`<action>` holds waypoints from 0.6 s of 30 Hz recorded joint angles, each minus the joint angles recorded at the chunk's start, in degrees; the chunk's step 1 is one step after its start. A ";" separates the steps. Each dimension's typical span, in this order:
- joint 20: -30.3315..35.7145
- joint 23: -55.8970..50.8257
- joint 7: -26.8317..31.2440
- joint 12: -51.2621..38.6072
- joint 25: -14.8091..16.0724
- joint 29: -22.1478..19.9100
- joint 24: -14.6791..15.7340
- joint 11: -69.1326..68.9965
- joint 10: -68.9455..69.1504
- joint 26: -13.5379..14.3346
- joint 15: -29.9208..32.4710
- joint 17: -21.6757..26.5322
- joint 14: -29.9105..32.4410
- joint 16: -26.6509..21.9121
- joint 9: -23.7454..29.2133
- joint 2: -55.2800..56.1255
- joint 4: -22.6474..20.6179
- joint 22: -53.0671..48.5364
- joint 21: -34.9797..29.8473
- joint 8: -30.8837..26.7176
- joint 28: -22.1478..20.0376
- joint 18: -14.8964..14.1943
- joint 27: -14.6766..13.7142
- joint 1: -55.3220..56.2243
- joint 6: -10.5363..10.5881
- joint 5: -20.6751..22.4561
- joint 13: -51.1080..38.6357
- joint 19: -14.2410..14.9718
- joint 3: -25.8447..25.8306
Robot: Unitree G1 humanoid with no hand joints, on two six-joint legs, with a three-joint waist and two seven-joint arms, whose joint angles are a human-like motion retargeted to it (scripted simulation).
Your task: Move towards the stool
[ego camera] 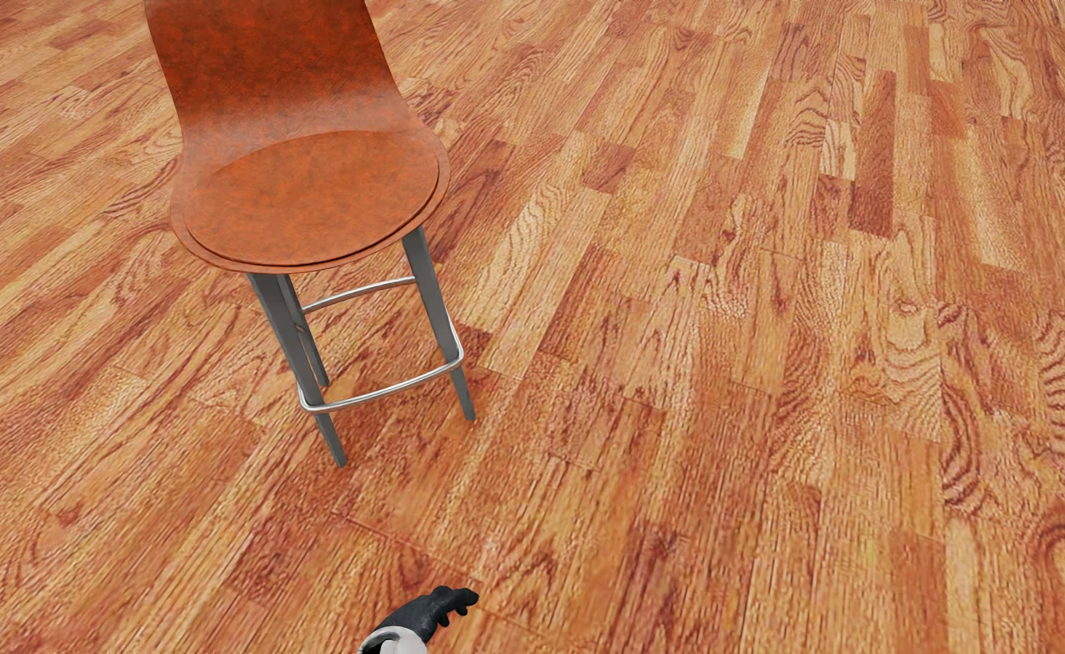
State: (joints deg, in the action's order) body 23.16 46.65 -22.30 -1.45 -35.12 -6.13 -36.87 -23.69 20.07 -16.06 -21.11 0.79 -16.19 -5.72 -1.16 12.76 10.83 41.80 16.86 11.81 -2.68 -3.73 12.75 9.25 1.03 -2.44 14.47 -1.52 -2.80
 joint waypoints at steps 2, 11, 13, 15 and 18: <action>3.37 -0.14 1.18 -2.31 -0.41 0.11 0.23 -0.62 1.34 0.10 -0.61 -1.57 -0.77 -1.34 0.05 -0.07 -1.47 0.99 1.73 0.88 0.65 0.73 -0.87 0.84 -0.54 -1.75 -0.84 0.59 -0.51; 0.72 -2.10 -1.41 3.86 -7.89 4.45 8.64 -1.18 1.81 -6.04 -0.16 -0.61 -2.72 -6.33 -0.08 -0.13 -3.83 7.44 -4.98 -1.64 -1.52 2.79 -4.09 -0.71 -1.52 -4.08 -5.70 2.91 1.01; 2.29 -2.47 -1.16 4.56 -7.15 4.02 8.96 -0.82 1.85 -6.95 -0.13 0.21 -2.98 -7.05 -0.19 -0.42 -4.17 10.37 -4.21 -1.34 0.41 3.17 -5.06 -0.62 -1.65 -4.41 -5.08 3.28 1.26; 2.85 -1.93 -0.88 5.68 -7.45 4.32 9.65 -0.68 1.86 -7.56 -0.66 0.80 -3.37 -6.86 -0.27 -0.64 -4.64 11.35 -3.86 -1.07 0.86 3.48 -4.90 -0.58 -1.79 -4.84 -5.44 3.32 1.43; 3.05 -1.71 0.53 6.99 -7.54 5.41 10.97 -2.53 3.39 -6.89 -3.17 1.33 -5.82 -6.77 -0.24 -0.16 -5.20 10.59 -3.07 -0.64 0.88 2.95 -4.74 0.18 -2.12 -5.55 -5.62 2.05 1.56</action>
State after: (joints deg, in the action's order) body 26.21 44.93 -21.77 5.54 -42.66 -0.72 -25.91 -26.22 23.45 -22.95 -24.28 2.12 -22.00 -12.49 -1.40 12.61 5.62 52.38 13.79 11.17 -1.80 -0.78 8.01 9.43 -1.10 -7.99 8.85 0.53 -1.24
